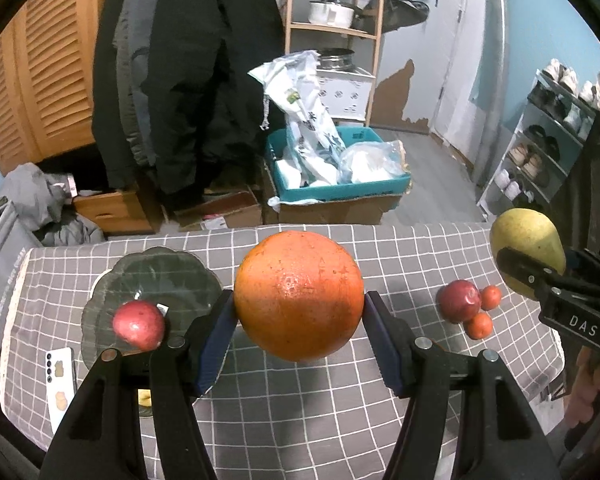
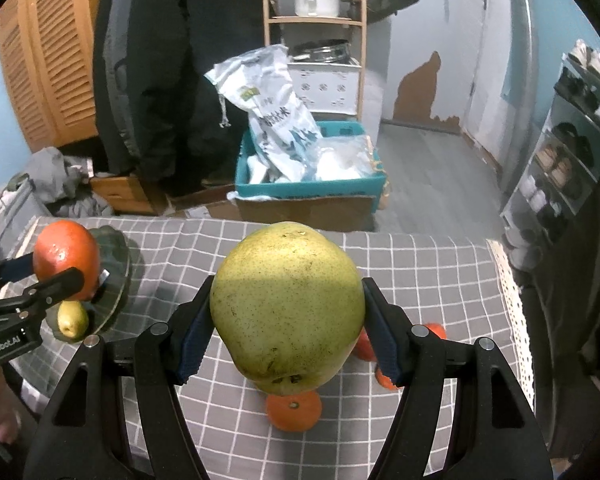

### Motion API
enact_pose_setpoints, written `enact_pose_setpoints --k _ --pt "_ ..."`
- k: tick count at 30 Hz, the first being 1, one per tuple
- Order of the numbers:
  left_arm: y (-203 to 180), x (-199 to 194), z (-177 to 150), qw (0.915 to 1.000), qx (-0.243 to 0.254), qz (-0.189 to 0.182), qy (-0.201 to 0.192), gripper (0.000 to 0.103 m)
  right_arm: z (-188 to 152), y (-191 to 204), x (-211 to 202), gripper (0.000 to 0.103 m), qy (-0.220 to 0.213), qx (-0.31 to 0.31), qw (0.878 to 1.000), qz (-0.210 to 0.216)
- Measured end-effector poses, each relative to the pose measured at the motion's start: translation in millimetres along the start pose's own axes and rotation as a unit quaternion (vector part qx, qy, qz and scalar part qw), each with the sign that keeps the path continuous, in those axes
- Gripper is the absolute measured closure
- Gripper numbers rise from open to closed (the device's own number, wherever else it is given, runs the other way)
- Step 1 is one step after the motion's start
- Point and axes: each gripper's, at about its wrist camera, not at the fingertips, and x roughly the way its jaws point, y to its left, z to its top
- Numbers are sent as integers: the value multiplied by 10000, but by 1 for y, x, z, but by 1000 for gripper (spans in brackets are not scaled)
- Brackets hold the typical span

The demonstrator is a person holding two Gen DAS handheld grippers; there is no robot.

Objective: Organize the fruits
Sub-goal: 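Lift the orange and pear and carry both over the green glass bowl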

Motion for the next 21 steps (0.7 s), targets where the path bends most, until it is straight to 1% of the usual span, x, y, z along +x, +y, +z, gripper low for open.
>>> enact_pose_setpoints --k 10,21 --pt "31 -4 -2 9995 -279 160 -24 38 12 31 8 34 26 -191 9996 204" --pt "80 -5 -13 9970 -680 375 34 38 25 81 23 34 81 -486 9973 539"
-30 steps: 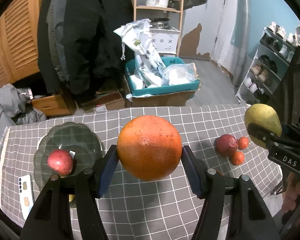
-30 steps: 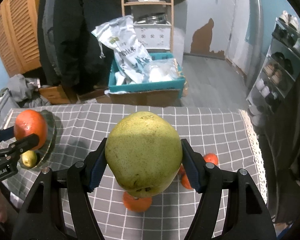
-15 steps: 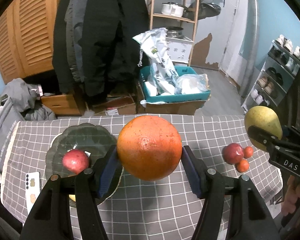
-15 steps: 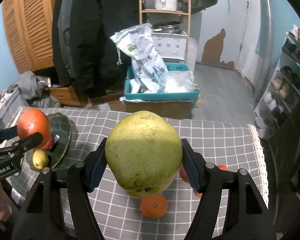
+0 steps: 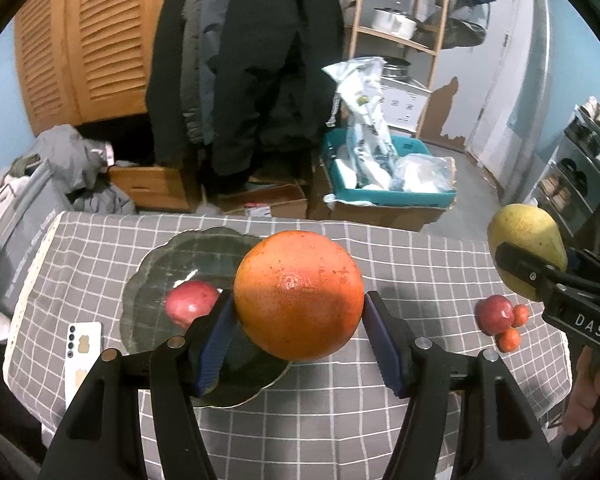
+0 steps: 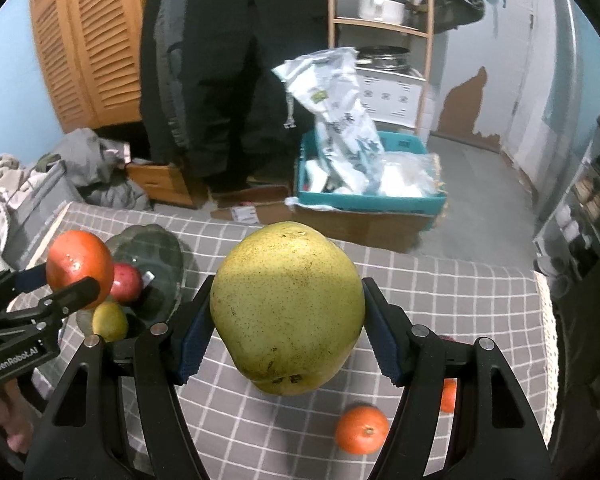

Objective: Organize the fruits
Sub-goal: 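Lift the orange and pear and carry both over the green glass bowl, then open the left gripper to drop the orange into the bowl while the right gripper holds the pear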

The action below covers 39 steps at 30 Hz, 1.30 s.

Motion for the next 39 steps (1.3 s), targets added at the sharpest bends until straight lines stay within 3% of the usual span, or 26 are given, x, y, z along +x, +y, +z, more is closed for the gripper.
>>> enact_pose_setpoints --k 16,27,39 --pt "66 23 -14 9975 -598 225 288 38 15 68 51 34 302 -447 9974 484" --pt "83 64 -36 9930 -830 236 809 38 12 99 101 34 736 -485 9920 903" --pt "85 101 -50 9863 -1008 202 1292 37 -2 112 145 34 1197 -487 9859 1068"
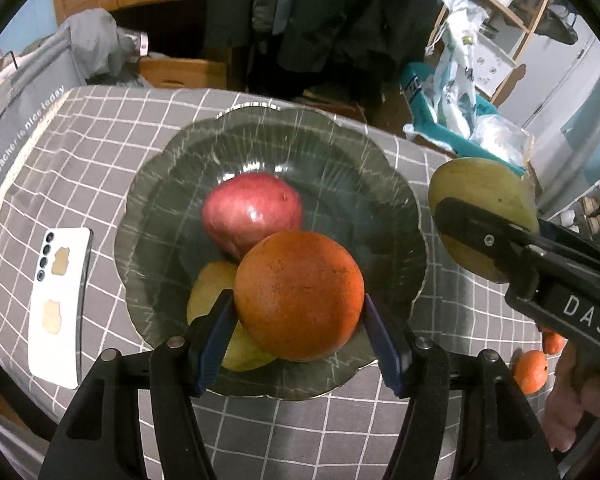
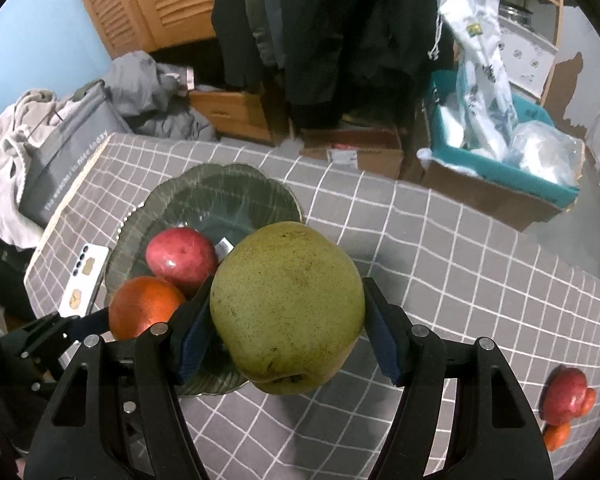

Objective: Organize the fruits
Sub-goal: 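Open the left gripper to drop the orange into the bowl while the right gripper holds the pear, then lower the green pear into the bowl and open the right gripper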

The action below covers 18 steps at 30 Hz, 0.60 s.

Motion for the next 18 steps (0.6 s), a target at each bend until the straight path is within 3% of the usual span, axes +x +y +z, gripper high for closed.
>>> enact_pose_setpoints --k 9,12,18 --pt "-4 3 4 10000 74 -17 -50 37 0 -4 9 34 79 92 9999 56" --pt "-4 -2 6 9998 103 73 -158 26 1 -6 10 34 78 151 9998 74" --pt "8 -10 11 9993 -21 255 -279 26 3 -8 12 34 76 205 9997 105"
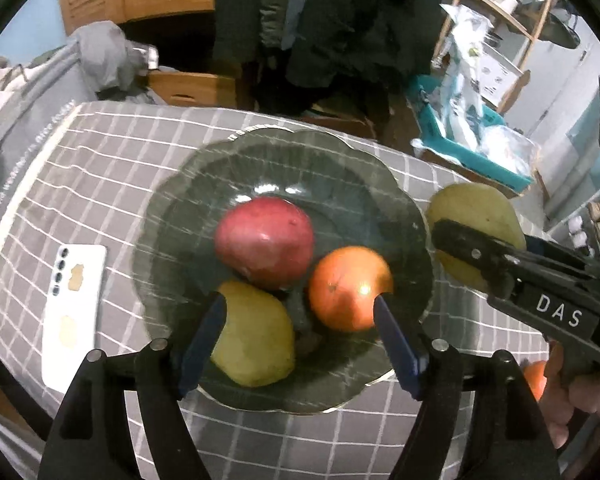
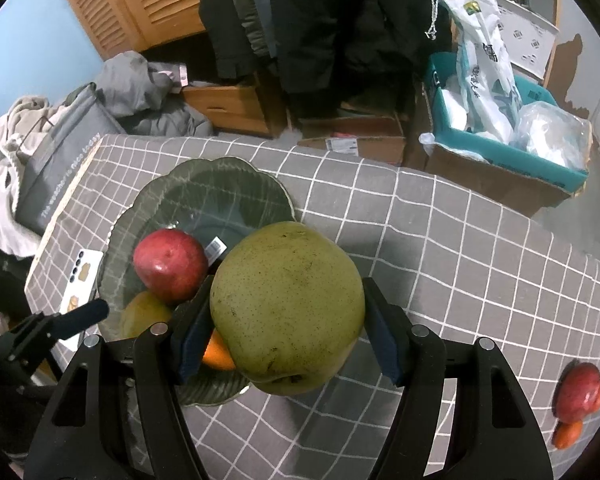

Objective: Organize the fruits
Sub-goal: 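Lower the green pear into the bowl and open the right gripper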

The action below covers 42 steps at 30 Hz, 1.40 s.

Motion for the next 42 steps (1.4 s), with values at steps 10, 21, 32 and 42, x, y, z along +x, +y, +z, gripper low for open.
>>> enact_pose_setpoints --k 10,21,32,42 --pt "39 0 13 9980 -588 205 -68 26 5 18 17 34 168 -227 9996 53" --pt "42 -2 11 9980 -519 341 -92 26 10 29 26 31 285 -335 9990 61" --pt "39 -5 11 9983 -479 310 -104 26 15 24 13 24 41 -233 9995 220" --pt "41 -9 9 9981 -500 341 -107 26 19 29 11 24 13 -235 9987 441"
